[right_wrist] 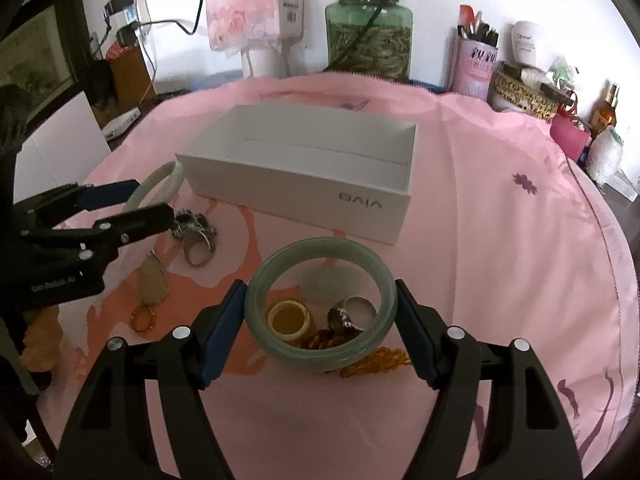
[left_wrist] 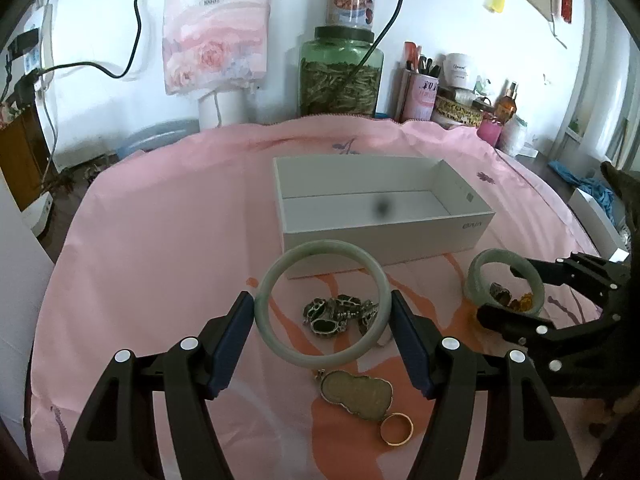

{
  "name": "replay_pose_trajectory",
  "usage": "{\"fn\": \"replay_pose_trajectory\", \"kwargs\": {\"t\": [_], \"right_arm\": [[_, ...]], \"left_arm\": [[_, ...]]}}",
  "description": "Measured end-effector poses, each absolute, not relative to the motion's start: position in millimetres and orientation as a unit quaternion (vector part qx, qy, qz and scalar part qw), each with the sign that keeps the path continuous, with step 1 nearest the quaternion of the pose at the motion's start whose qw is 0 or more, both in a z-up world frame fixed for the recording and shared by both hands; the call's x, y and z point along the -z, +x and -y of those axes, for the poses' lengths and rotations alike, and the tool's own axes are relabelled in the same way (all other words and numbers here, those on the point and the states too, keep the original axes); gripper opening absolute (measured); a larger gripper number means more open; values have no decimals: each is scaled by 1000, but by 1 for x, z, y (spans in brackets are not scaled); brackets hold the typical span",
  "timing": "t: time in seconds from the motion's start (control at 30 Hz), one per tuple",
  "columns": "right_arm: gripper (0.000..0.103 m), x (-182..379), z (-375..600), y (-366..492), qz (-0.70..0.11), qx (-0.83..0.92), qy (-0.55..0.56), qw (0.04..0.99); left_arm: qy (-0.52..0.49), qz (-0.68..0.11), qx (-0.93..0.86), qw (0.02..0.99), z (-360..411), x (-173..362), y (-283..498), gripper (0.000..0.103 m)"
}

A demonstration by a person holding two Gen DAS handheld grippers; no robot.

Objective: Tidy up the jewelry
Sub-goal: 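Grasp the green jade bangle with the right tool while the left tool lifts its bangle, then lower both bangles into the white box and open both tools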

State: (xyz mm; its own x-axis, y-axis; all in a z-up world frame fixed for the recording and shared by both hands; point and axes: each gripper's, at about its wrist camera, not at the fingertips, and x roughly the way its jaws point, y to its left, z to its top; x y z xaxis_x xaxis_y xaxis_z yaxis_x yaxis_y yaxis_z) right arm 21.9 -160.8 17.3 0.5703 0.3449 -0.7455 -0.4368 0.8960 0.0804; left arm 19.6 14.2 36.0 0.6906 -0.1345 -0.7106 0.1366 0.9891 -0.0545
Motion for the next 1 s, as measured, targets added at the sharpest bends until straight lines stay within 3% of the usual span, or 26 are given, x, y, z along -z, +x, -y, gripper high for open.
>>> {"fn": "replay_pose_trajectory", "kwargs": {"t": [0.47,0.73,1.0], "right_arm": [[69,-41,181,25,-372,-215,-13,903],[69,-73,182,62,-364,-214,11,906],[69,-64,168,103,-389,-215,30,895]], "left_arm": [[7,-368,64,927,-11,-50,20,68],[14,-351,59,934,-4,-81,49,68],[11,-370,50,928,4,-70,90,68]]}}
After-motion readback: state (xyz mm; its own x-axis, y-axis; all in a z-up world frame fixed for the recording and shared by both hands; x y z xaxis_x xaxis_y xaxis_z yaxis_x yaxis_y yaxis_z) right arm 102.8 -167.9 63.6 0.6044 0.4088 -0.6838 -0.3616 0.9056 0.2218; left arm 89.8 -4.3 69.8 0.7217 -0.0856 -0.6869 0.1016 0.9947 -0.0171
